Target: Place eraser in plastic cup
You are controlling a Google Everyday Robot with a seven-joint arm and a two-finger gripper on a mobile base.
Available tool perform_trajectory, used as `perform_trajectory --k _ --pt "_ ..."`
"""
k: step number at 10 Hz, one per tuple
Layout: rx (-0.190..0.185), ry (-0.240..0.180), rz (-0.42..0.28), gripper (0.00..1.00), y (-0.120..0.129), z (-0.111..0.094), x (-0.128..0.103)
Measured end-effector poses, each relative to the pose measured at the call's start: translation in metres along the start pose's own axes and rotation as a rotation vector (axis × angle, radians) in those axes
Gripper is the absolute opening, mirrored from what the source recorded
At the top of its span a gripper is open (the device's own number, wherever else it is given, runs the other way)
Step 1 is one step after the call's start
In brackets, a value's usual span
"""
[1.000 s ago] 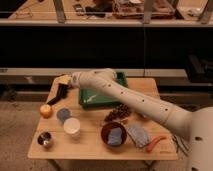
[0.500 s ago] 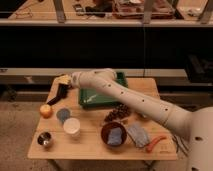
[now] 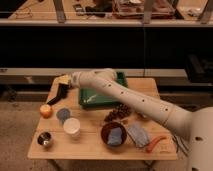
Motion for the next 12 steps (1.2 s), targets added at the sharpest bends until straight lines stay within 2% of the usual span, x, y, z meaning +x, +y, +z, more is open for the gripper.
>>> perform_trajectory --k 4,7,8,9,12 --pt "0.001 0.002 -0.002 0.0 0.0 0.0 0.0" --pt "0.089 0.004 -0.103 0.0 -0.01 -0.001 -0.018" --pt "0.1 -0.008 -0.121 0.0 -0.011 -0.001 -0.022" --pt "0.115 -0.045 -0.167 0.0 -0.015 0.002 -0.028" --pt "0.107 -0.087 -0.206 0.0 -0.013 0.0 -0.039"
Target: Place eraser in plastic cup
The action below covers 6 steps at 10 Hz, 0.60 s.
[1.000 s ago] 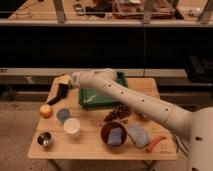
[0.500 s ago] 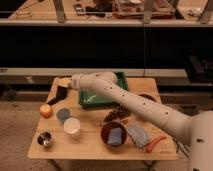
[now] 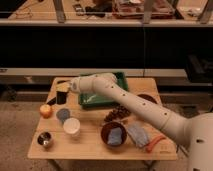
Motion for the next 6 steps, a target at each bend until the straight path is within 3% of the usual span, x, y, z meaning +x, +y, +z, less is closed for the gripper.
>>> perform_trajectory --k 6 --pt "0.004 -0.109 -0.061 0.0 -0.009 0.024 -0.036"
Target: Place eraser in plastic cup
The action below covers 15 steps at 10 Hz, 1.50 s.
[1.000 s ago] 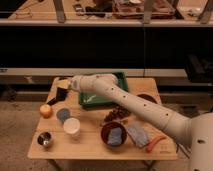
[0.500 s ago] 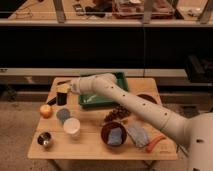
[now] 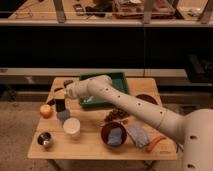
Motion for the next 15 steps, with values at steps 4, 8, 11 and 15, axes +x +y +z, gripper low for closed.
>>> perform_trajectory --k 4,8,11,15 --pt "-0.001 0.02 -0.052 0.0 0.005 0.014 0.002" --pt "-0.021 0.053 -0.112 0.0 0.022 0.013 0.003" --pt "-0.007 0.063 -0.112 0.0 0.024 0.006 0.005" --pt "0.003 0.032 -0.138 0.0 0.01 0.007 -0.006"
